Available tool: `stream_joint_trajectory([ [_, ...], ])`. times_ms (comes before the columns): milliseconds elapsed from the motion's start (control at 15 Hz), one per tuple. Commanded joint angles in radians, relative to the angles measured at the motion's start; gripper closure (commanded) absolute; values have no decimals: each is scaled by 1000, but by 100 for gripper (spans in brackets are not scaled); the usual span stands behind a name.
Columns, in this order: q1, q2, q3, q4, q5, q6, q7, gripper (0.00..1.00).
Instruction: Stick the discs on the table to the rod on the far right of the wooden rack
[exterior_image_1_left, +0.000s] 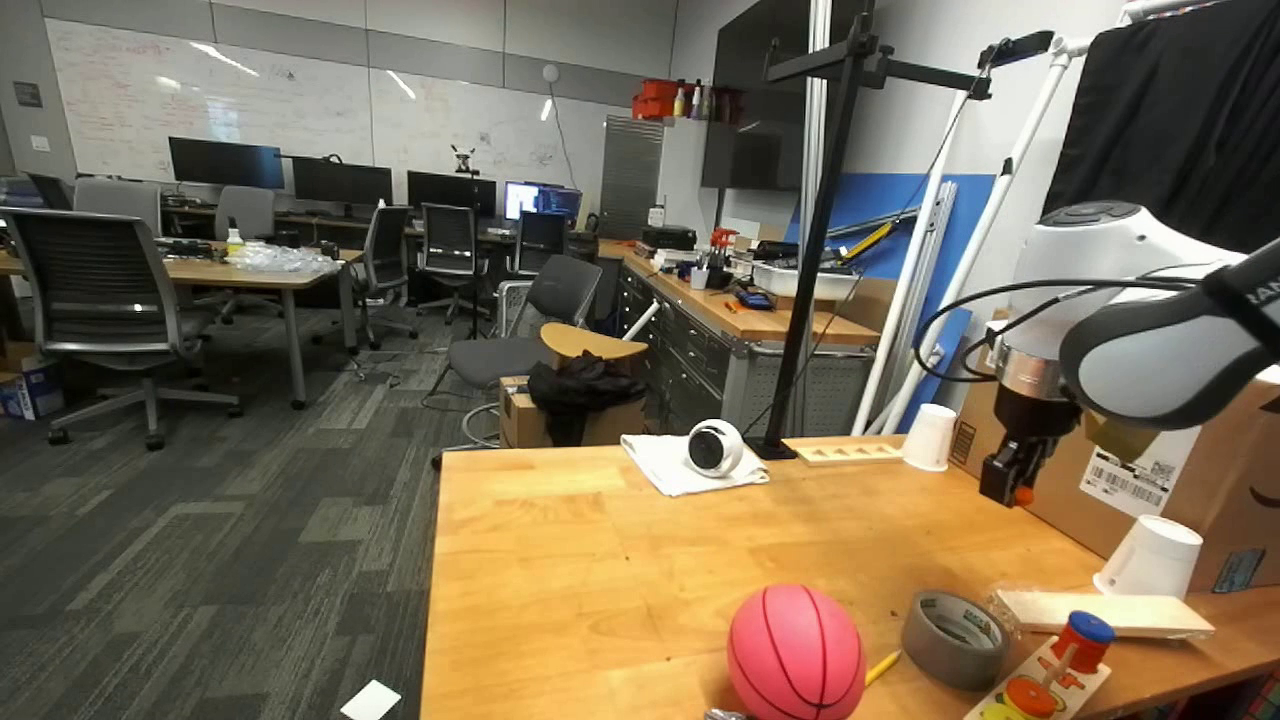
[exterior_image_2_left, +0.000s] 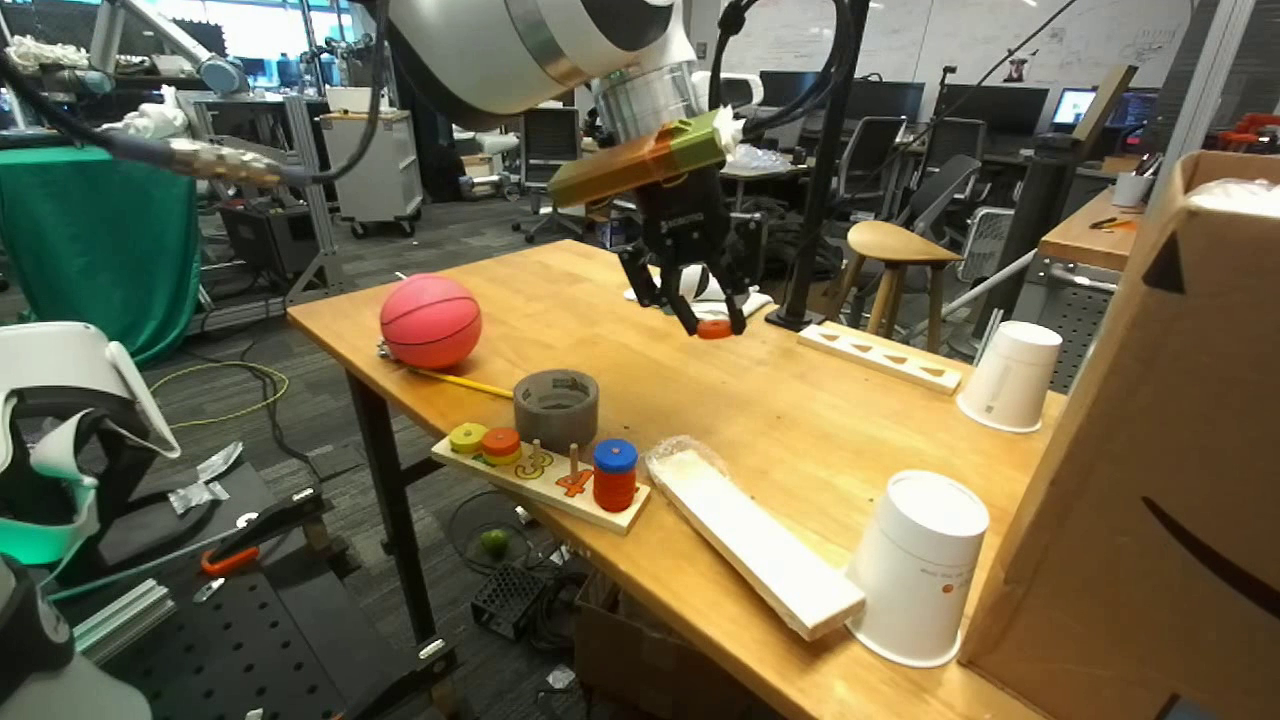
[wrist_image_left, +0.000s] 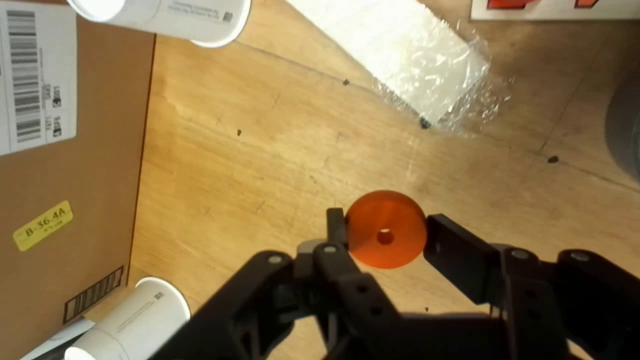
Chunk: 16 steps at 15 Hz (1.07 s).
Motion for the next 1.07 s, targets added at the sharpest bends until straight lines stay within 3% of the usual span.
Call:
stream_joint_trajectory([
  [0,-33,-161,31,-166,-61,26,52,74],
  [533,-76,-290,53,-343,-54,59,36,74],
  [1000,-90,-238,55,-333,-27,93,25,74],
])
